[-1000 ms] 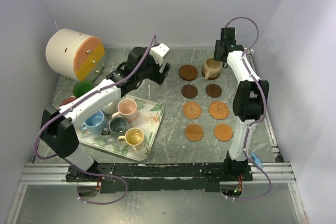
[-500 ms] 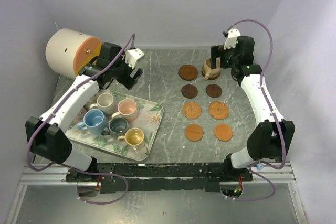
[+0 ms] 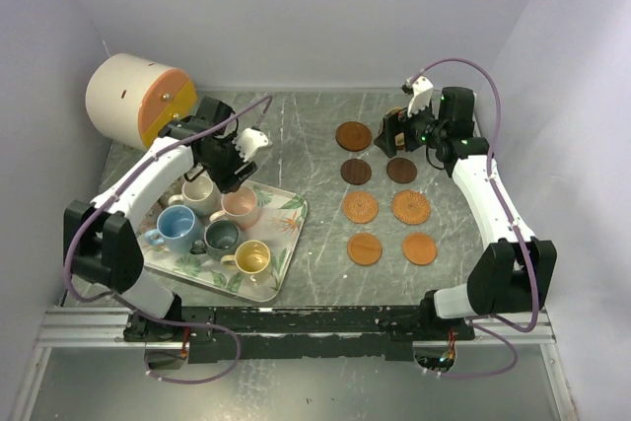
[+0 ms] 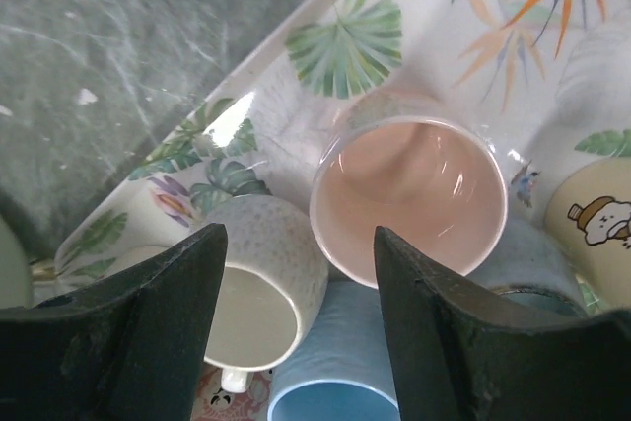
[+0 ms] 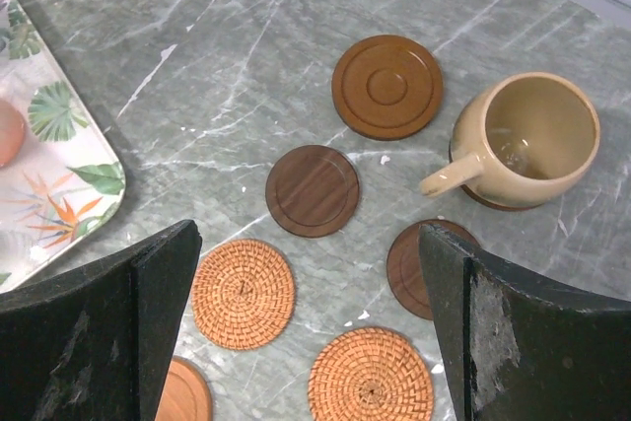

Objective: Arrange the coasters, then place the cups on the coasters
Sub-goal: Pick up the cup from the tray.

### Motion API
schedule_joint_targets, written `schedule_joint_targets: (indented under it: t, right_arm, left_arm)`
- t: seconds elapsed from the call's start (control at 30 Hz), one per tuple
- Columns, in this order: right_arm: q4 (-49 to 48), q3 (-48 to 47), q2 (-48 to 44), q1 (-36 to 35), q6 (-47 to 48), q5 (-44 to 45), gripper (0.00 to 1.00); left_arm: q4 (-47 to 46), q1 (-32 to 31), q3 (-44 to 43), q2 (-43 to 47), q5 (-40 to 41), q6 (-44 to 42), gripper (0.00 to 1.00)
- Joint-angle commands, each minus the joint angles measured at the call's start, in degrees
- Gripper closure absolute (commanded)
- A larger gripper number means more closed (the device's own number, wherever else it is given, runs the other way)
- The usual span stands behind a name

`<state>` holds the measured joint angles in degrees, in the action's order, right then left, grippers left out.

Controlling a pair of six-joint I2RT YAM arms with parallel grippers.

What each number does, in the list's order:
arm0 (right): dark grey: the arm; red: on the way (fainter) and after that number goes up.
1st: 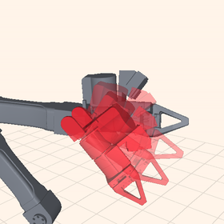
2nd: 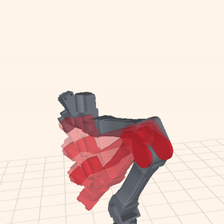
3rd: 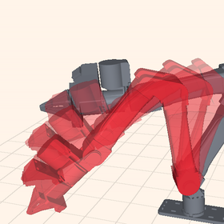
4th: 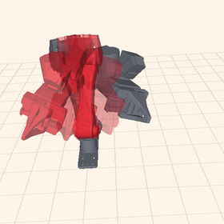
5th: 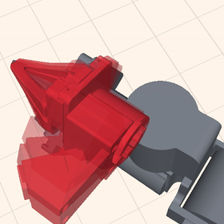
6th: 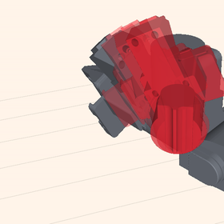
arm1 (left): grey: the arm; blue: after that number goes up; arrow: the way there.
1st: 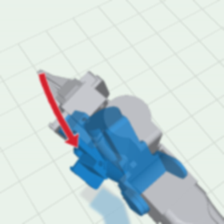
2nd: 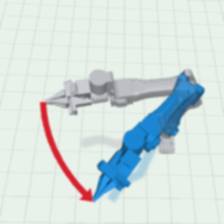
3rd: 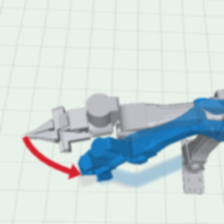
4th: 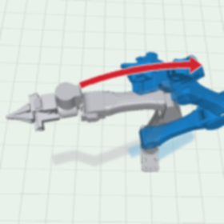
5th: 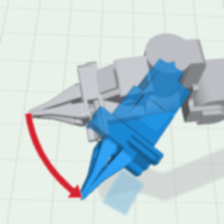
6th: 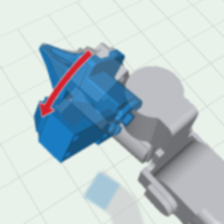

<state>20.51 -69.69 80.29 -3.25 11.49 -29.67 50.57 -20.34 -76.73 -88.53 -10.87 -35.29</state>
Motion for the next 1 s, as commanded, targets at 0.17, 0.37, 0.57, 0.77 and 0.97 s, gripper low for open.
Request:
schedule_joint_targets:
  t: [0.17,0.37,0.57,0.77,0.97]
  right_arm:
    - [-0.4,0.9,0.3,-0.3,1.2,-3.0,0.07]
    - [-0.2,1.1,0.9,-0.1,1.5,-2.4,0.07]
    - [-0.2,0.9,0.7,-0.2,1.3,-2.1,0.07]
    - [-2.4,1.4,0.0,-0.2,-1.8,-1.8,0.07]
    - [-5.5,-0.4,0.1,-3.1,-6.6,1.3,0.08]
  left_arm:
    - [1.6,0.2,0.5,-7.8,-2.1,-3.4,0.43]
    - [2.5,0.2,-0.1,-10.5,-4.2,-3.1,0.61]
    - [2.2,-0.2,-1.3,-10.6,-6.0,-1.5,0.83]
    - [0.8,-0.5,-8.6,-11.0,-6.1,3.3,0.93]
    - [-4.2,-2.3,-17.9,-13.5,-6.2,12.1,0.93]
